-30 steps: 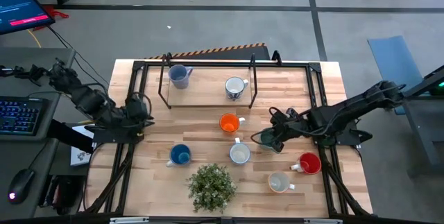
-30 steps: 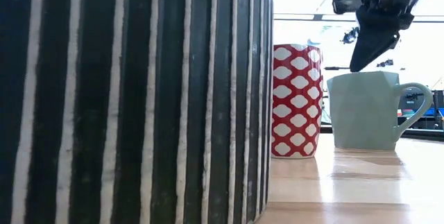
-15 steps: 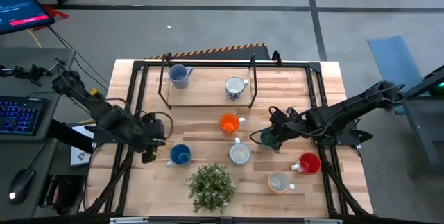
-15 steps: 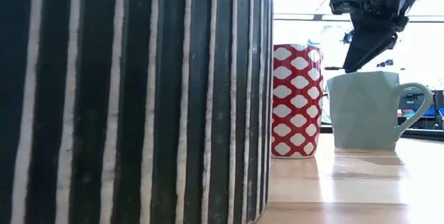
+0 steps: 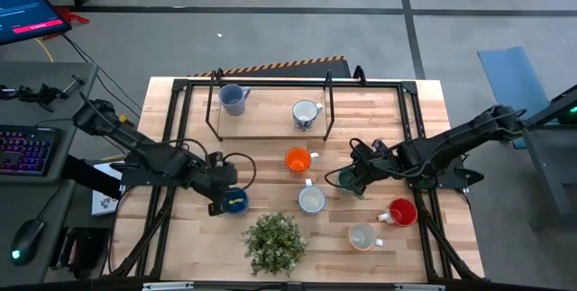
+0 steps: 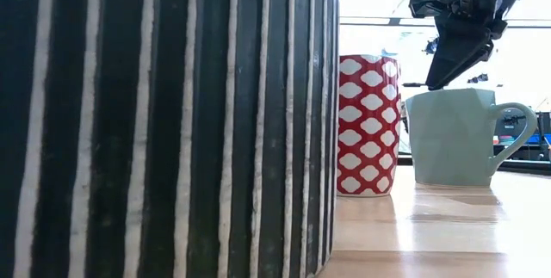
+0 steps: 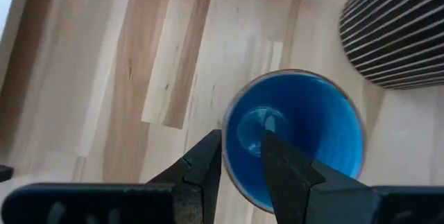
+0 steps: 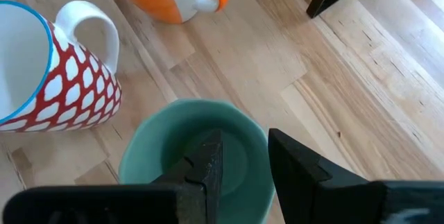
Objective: Place coffee mugs
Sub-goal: Put the blue mug on the shelf
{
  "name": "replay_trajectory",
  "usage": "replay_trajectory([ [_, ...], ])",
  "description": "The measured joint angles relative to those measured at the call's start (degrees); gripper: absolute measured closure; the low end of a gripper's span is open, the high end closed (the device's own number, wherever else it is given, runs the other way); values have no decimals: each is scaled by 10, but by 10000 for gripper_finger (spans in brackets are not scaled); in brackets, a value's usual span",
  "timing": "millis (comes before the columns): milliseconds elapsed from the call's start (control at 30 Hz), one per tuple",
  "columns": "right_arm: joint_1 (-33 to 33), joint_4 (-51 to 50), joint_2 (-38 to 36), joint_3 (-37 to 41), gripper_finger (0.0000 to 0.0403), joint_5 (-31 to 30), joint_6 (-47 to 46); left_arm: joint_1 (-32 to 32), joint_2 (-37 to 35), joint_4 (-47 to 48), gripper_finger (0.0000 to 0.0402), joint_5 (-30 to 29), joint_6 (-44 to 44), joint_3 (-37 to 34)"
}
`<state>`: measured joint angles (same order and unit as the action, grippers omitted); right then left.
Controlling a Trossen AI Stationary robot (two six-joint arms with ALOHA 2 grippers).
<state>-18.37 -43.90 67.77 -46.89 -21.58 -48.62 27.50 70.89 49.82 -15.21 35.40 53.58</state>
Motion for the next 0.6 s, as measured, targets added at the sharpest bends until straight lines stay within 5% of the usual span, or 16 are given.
replay_trajectory([
  [600,0,-1,0,0,307,4,7,-36,81,-2,309,31,-47,0],
])
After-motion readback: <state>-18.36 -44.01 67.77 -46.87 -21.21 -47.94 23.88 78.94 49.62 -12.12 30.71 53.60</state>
